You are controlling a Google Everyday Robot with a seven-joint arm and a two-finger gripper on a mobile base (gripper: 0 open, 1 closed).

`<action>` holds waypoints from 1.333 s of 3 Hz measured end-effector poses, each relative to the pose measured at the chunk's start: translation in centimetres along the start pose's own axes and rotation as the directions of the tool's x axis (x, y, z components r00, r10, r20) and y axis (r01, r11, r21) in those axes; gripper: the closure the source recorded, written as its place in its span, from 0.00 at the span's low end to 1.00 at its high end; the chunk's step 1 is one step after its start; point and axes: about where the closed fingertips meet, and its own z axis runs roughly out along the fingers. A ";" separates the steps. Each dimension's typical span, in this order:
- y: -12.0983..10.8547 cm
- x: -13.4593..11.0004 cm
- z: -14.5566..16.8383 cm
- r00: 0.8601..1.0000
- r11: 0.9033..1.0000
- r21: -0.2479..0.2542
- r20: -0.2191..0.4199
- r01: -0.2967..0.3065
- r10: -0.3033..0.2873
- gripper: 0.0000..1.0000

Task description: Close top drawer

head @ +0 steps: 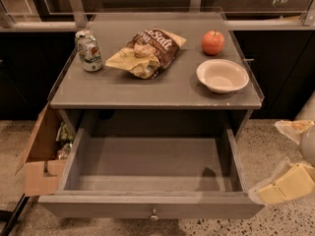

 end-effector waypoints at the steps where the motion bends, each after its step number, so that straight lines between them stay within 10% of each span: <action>1: 0.6 1.6 1.3 0.997 0.998 -0.017 0.046 -0.058 0.058 0.00; 4: 0.7 1.7 1.4 0.997 0.998 -0.019 0.052 -0.065 0.065 0.71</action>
Offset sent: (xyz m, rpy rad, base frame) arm -0.0071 0.0000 -0.0182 0.0614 0.0100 -0.0337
